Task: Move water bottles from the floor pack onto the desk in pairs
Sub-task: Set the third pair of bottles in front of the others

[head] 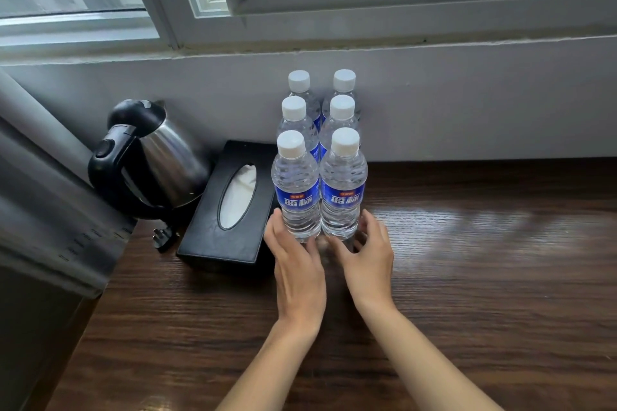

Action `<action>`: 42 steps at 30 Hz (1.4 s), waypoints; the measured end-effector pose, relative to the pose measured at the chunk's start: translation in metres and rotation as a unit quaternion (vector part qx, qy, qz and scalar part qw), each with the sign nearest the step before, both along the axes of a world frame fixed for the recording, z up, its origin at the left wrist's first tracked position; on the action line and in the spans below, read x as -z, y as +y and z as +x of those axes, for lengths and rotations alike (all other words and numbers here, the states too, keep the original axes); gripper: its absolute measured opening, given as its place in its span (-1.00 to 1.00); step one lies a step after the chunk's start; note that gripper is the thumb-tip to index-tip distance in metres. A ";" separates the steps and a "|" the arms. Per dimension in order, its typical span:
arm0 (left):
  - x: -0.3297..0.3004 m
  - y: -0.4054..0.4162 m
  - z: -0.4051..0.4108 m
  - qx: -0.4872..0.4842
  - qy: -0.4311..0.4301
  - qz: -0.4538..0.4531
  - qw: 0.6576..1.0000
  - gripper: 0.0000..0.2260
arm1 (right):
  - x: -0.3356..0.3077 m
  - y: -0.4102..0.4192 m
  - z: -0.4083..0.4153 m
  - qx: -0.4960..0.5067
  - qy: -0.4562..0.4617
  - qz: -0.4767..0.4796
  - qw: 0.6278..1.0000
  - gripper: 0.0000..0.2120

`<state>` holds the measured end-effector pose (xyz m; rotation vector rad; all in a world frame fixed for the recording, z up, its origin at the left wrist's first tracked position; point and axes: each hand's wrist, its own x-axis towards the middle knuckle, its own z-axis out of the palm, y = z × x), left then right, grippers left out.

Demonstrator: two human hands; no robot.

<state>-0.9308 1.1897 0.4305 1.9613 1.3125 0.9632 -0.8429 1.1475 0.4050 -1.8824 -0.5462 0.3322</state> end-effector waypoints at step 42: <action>-0.231 -0.278 -0.096 0.304 0.089 -0.285 0.905 -0.79 | -0.268 -0.403 -0.095 0.081 0.183 -0.098 0.975 -0.77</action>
